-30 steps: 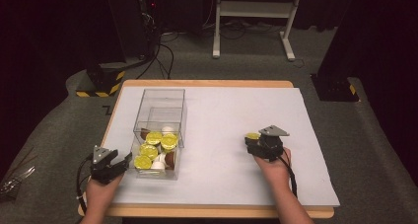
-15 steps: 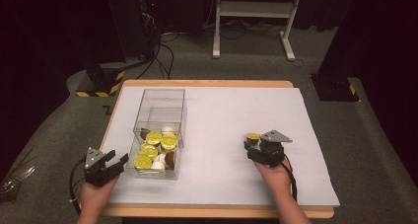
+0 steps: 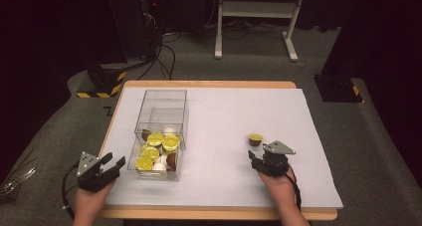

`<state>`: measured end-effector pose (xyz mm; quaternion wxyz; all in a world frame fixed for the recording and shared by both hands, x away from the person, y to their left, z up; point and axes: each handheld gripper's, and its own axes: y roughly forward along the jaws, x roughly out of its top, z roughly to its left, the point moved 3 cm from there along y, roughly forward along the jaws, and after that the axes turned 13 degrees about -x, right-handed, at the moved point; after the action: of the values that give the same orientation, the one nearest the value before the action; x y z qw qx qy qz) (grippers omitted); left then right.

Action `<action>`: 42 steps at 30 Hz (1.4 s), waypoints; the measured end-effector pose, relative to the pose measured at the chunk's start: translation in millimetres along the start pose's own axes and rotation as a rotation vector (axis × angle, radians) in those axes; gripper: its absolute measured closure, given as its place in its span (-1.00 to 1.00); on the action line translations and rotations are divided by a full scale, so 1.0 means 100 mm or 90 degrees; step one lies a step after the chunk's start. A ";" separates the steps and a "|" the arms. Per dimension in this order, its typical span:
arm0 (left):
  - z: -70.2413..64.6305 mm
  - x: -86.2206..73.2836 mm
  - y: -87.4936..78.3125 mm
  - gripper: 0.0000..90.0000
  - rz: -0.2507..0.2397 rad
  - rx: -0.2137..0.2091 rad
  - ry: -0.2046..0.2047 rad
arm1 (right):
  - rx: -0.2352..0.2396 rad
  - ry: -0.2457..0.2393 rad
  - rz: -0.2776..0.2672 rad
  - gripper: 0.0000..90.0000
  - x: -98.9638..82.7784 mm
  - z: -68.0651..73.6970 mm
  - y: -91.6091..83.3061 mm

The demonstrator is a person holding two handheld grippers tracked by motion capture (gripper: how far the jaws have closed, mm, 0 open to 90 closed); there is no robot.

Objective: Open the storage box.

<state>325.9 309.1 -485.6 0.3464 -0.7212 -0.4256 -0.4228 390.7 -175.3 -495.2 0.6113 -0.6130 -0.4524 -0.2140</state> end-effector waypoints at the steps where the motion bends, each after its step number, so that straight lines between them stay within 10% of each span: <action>1: -0.02 0.00 -0.01 -0.02 0.001 -0.003 0.003 | 0.001 -0.003 -0.002 -0.14 0.00 0.00 0.00; 21: -0.15 -0.18 -0.36 -0.31 0.024 -0.027 -0.008 | 0.011 0.015 -0.020 -0.13 -0.02 -0.05 -0.05; 42: -0.42 -0.39 -0.13 -0.41 0.062 -0.107 0.016 | 0.029 0.019 -0.020 -0.15 -0.03 -0.04 -0.01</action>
<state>289.6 265.8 -502.0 0.3103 -0.7621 -0.3487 -0.4487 389.5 -180.0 -496.1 0.6284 -0.5884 -0.4575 -0.2228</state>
